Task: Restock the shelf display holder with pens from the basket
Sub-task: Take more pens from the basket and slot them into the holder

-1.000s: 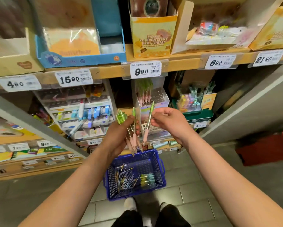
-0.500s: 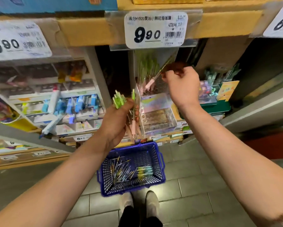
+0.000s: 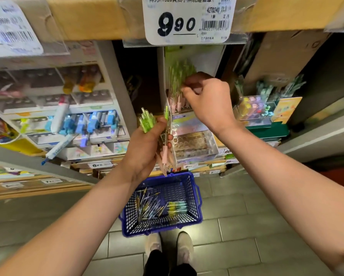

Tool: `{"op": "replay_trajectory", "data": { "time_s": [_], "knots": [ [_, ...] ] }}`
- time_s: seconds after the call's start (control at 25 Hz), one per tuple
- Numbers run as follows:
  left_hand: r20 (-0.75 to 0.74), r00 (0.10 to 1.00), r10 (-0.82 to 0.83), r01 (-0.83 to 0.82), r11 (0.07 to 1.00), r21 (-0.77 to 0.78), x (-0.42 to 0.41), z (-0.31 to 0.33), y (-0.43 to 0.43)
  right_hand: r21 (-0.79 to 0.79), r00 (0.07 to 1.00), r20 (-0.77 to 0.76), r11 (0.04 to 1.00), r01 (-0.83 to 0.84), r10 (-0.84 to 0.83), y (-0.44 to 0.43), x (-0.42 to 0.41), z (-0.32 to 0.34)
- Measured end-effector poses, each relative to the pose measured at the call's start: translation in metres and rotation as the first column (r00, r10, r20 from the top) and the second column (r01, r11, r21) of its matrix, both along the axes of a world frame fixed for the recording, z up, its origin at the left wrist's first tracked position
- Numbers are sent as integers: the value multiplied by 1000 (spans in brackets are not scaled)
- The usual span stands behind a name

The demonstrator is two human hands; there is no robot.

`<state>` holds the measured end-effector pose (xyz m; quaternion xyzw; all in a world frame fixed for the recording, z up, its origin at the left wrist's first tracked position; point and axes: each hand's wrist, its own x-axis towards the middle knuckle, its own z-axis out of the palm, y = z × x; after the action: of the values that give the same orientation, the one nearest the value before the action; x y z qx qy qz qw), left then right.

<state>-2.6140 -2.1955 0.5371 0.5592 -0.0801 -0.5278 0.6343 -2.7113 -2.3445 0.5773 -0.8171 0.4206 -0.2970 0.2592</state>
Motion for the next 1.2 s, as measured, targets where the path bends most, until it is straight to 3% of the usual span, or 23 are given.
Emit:
{"op": "replay_trajectory", "data": {
  "time_s": [0.24, 0.6, 0.84, 0.92, 1.0, 1.12, 1.2],
  "knots": [
    [6, 1000, -3, 3, 1000, 4, 2, -1, 0, 80, 999, -42, 996, -26, 29, -6, 1, -9],
    [-6, 1000, 0, 0, 1000, -17, -6, 7, 0, -4, 995, -99, 1000, -2, 2, 1, 4, -8],
    [42, 998, -43, 43, 999, 0, -8, 14, -2, 173, 996, -87, 985, 21, -6, 13, -3, 1],
    [62, 997, -51, 52, 999, -15, -9, 16, -4, 405, 998, 64, 913, -54, 30, 26, -12, 1],
    [72, 997, -39, 41, 999, -33, -11, 16, -5, 655, 972, 236, 735, -177, 24, 37, -18, -3],
    [81, 995, -54, 58, 997, -49, -13, 17, -4, 789, 952, 305, 567, -235, -29, 36, -23, -10],
    [75, 996, -55, 58, 997, -45, -14, 18, -3, 802, 950, 311, 539, -256, -13, 34, -24, -10]
  ]
}}
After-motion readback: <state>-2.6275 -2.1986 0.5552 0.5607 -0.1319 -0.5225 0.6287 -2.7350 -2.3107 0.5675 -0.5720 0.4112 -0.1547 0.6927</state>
